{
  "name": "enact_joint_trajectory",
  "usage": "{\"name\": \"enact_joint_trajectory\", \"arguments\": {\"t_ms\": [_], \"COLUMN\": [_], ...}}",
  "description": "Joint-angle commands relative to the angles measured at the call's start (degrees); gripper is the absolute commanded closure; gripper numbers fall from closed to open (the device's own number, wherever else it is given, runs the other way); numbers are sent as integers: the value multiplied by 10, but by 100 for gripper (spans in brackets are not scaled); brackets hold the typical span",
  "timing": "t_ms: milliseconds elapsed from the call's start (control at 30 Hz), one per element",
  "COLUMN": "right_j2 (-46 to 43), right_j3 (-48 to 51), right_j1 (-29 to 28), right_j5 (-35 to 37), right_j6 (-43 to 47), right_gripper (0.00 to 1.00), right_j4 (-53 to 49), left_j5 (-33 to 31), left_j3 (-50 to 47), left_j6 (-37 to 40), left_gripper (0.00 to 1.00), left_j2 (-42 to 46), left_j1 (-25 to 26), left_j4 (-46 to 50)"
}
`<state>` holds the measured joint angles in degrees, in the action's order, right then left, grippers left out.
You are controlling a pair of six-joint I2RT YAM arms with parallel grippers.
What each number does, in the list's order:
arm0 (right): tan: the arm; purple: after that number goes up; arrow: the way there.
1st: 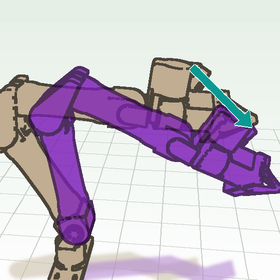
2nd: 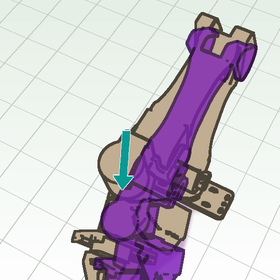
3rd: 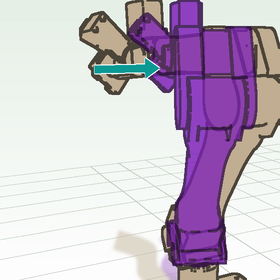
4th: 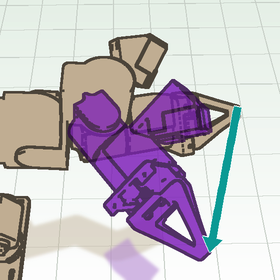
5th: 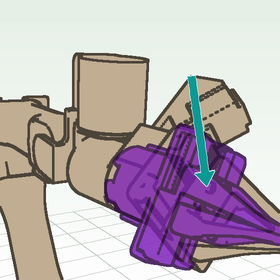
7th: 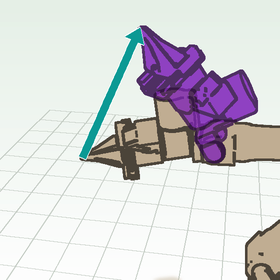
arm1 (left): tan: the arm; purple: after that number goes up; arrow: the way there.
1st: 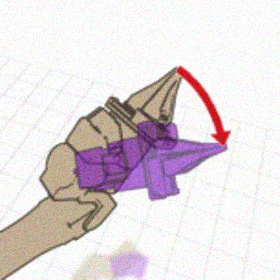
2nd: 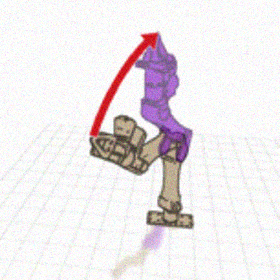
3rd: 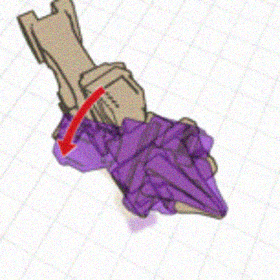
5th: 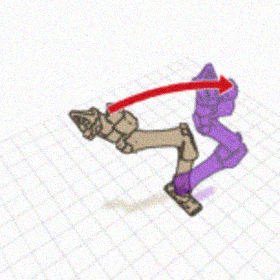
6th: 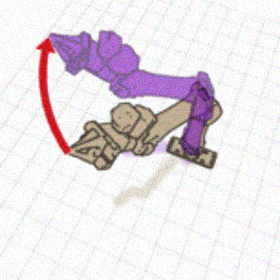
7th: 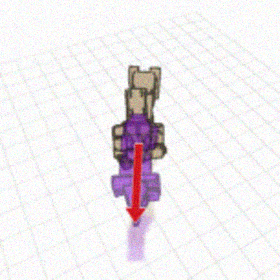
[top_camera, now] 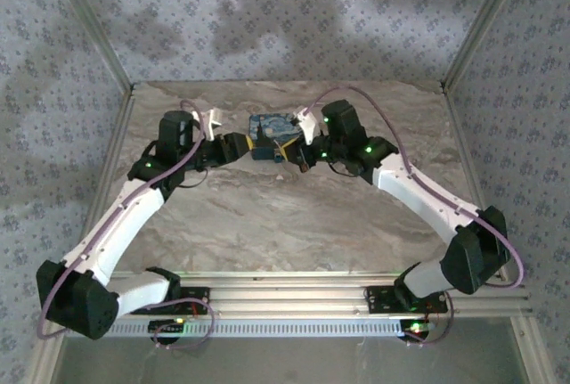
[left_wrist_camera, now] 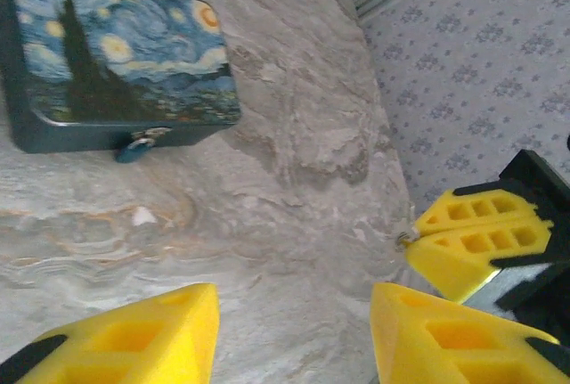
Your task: Unlock the padlock with the key
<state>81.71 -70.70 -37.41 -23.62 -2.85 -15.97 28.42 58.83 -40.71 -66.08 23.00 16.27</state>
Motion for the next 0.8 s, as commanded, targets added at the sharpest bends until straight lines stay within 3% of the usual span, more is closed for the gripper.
{"name": "enact_joint_trajectory", "arguments": {"t_ms": [0,200,767], "right_j2": [-26,-36,-52], "right_j3": [14,39,54], "right_j1": [-46,-84,-108], "right_j5": [122,202,215], "right_j6": [38,52,61], "right_gripper": [100,100,100], "right_j4": [23,42,63], "left_j5": [-53,-61,-57], "left_j3": [16,41,30], "left_j6": [-78,-99,-115], "left_gripper": [57,57,56], "left_j2": [2,-24,-52], "left_j1": [32,76,89], "left_j4": [-39,-46,-54]}}
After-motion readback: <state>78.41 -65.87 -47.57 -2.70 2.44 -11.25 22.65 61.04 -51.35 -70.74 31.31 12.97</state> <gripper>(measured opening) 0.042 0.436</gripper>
